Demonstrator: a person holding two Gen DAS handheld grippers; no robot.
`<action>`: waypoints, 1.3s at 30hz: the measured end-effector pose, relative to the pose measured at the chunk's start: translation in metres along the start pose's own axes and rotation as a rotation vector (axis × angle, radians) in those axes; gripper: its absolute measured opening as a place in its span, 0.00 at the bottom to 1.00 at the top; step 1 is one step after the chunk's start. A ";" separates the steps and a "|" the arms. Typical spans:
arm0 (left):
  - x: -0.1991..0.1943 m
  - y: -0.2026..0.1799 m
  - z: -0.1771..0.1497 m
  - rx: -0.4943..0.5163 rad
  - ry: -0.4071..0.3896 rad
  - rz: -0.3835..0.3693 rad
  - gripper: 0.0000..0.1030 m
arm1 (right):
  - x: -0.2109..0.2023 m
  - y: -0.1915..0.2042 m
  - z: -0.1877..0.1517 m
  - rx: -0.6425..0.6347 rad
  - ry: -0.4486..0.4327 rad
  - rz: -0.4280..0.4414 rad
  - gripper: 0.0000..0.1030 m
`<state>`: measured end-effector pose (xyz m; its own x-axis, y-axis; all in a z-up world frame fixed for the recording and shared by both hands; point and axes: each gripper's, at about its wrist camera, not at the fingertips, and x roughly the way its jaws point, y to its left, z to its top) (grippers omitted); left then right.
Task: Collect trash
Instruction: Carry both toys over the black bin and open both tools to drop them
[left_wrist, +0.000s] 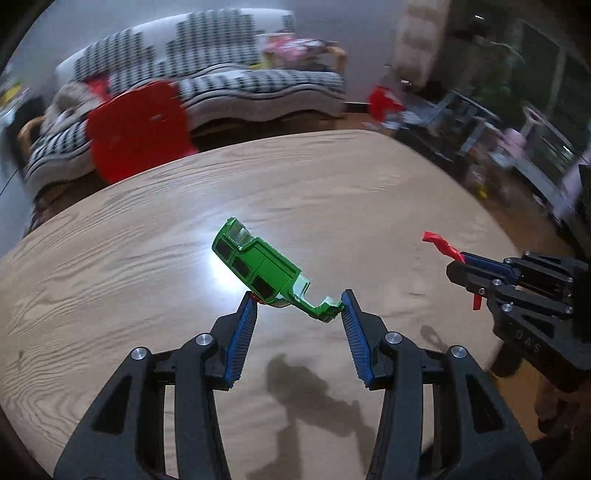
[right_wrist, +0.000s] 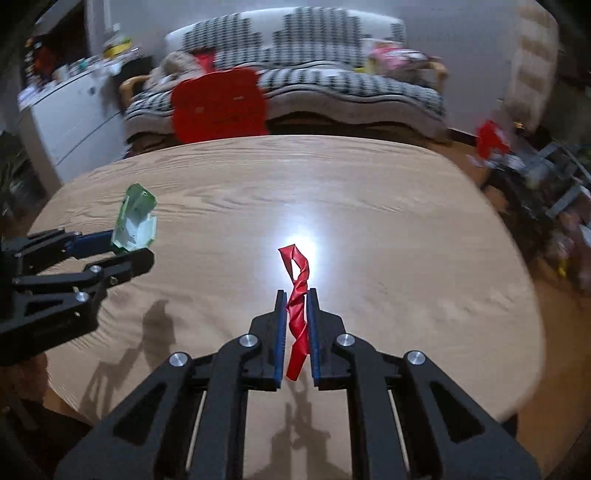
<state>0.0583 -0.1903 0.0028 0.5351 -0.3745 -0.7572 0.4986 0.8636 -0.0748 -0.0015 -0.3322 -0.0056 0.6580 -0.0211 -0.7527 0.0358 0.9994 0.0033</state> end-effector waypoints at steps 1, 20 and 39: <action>-0.001 -0.017 -0.001 0.024 -0.003 -0.017 0.45 | -0.007 -0.012 -0.007 0.025 -0.002 -0.006 0.11; 0.036 -0.267 -0.036 0.332 0.017 -0.311 0.45 | -0.109 -0.230 -0.161 0.396 -0.011 -0.232 0.11; 0.093 -0.390 -0.074 0.466 0.145 -0.460 0.45 | -0.113 -0.326 -0.234 0.582 0.082 -0.270 0.11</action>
<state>-0.1372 -0.5368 -0.0868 0.1173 -0.5925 -0.7970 0.9137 0.3788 -0.1471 -0.2637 -0.6487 -0.0752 0.5098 -0.2445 -0.8248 0.6095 0.7793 0.1457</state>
